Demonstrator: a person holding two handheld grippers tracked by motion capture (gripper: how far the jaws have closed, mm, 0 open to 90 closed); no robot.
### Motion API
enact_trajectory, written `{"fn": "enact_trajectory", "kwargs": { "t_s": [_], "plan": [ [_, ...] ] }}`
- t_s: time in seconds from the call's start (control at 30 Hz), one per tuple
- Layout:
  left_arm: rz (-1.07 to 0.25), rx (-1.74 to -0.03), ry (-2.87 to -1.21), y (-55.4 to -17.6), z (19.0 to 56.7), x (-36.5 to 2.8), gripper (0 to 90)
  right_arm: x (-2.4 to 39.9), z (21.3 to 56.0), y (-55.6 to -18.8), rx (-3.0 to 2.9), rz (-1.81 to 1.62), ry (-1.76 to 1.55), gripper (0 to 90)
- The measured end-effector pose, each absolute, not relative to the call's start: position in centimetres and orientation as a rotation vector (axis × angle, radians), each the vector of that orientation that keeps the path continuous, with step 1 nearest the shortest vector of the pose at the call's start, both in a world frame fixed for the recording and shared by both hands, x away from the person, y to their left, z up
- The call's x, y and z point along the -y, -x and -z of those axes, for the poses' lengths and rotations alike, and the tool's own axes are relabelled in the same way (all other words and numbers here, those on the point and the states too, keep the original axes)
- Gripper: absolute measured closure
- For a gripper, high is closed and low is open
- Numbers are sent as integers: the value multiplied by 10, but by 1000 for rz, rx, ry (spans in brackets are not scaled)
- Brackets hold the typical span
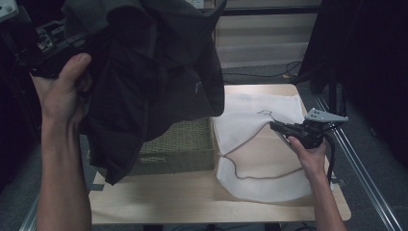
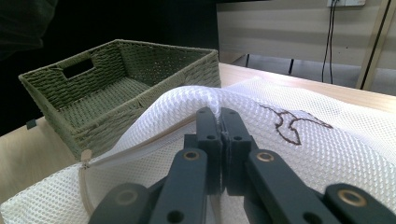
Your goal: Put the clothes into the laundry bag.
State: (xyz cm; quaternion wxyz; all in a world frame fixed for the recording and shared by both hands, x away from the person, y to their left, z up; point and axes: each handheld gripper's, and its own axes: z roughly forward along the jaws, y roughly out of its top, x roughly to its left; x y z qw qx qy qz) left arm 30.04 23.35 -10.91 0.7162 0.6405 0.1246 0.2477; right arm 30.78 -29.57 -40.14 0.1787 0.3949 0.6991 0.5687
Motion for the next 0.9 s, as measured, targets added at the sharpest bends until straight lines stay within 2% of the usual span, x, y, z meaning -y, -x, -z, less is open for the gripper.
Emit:
{"fn": "enact_trajectory", "kwargs": {
  "t_s": [0.9],
  "plan": [
    [-393,-138,-1390,-265,99,-179,784,297,400,-308,-1963,-1616,-1107,885]
  ]
}}
